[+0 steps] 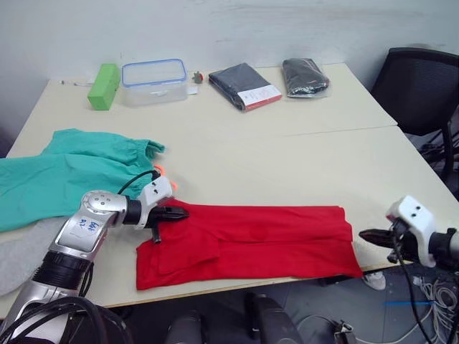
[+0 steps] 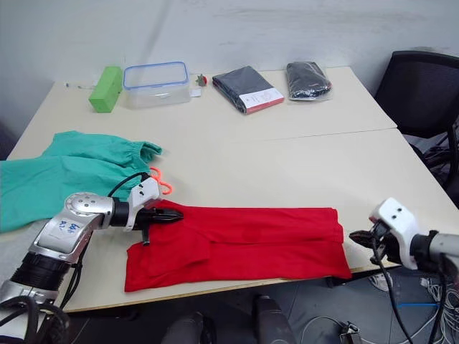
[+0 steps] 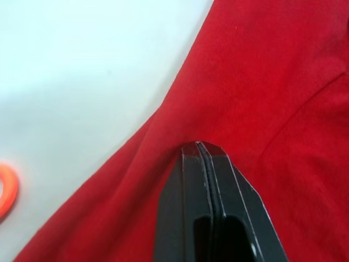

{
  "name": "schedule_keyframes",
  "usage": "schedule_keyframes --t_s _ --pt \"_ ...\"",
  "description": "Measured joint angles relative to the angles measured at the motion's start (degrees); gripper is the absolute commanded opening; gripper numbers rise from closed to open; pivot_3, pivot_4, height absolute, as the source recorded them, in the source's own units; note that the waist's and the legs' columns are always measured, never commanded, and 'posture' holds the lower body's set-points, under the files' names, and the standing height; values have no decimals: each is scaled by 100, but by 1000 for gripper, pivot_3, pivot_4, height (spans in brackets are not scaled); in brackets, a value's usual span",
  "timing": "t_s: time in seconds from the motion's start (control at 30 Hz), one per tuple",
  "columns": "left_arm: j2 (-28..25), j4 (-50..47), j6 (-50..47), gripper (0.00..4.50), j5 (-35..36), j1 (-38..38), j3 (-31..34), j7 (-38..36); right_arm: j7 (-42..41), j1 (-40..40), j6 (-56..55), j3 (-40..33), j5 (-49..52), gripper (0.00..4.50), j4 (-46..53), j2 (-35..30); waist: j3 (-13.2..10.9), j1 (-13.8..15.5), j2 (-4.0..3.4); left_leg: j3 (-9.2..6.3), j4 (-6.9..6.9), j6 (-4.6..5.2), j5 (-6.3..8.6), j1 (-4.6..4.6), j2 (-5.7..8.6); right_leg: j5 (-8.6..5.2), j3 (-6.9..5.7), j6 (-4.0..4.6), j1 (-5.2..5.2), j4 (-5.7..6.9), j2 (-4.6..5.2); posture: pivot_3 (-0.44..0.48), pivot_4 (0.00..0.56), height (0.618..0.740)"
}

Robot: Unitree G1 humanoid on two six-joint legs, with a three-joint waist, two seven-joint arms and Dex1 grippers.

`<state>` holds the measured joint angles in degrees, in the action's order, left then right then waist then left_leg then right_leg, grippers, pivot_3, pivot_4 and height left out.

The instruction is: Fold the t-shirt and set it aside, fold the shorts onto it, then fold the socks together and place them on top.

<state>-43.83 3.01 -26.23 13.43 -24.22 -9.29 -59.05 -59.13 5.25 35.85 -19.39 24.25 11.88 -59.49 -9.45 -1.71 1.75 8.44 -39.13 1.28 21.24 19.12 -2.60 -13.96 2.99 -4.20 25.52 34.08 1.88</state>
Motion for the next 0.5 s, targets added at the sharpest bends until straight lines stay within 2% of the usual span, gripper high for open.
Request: schedule_keyframes --t_s 0.13,0.2,0.23,0.3,0.37,0.5 --pt "-8 -147 -54 0 125 76 46 -188 -153 -747 102 100 224 62 48 -87 -5 -7 -8 0 0 -6 2 5 -7 2 -1 3 8 -1 -7 0 150 740" --pt "-12 -468 -196 0 420 195 153 -423 -332 -1121 126 371 226 62 66 -240 -6 1 -8 -1 1 -14 7 10 -13 1 -6 3 16 1 -10 0 150 740" --pt "-17 -657 -297 359 617 208 216 -542 -441 -1276 139 531 219 424 44 -314 -6 2 -9 -2 2 -16 9 14 -14 2 -8 2 19 1 -9 0 150 740" --pt "-24 -1079 -569 791 1100 192 425 -749 -687 -1669 127 961 146 890 -151 -397 -8 7 -9 -2 2 -21 12 18 -16 2 -13 1 20 -2 -10 0 150 740" --pt "-43 -1532 -816 1412 1545 41 629 -892 -964 -2090 35 1442 -13 1599 -469 -433 -13 20 -17 -3 2 -24 12 20 -12 1 -18 0 22 -4 -12 0 150 740" --pt "-42 -2100 -1022 2701 1977 -278 811 -923 -1345 -2907 -178 2166 -383 3001 -1249 -414 -23 8 -34 8 1 -27 10 25 -3 3 -9 -12 22 -15 -35 0 150 740"
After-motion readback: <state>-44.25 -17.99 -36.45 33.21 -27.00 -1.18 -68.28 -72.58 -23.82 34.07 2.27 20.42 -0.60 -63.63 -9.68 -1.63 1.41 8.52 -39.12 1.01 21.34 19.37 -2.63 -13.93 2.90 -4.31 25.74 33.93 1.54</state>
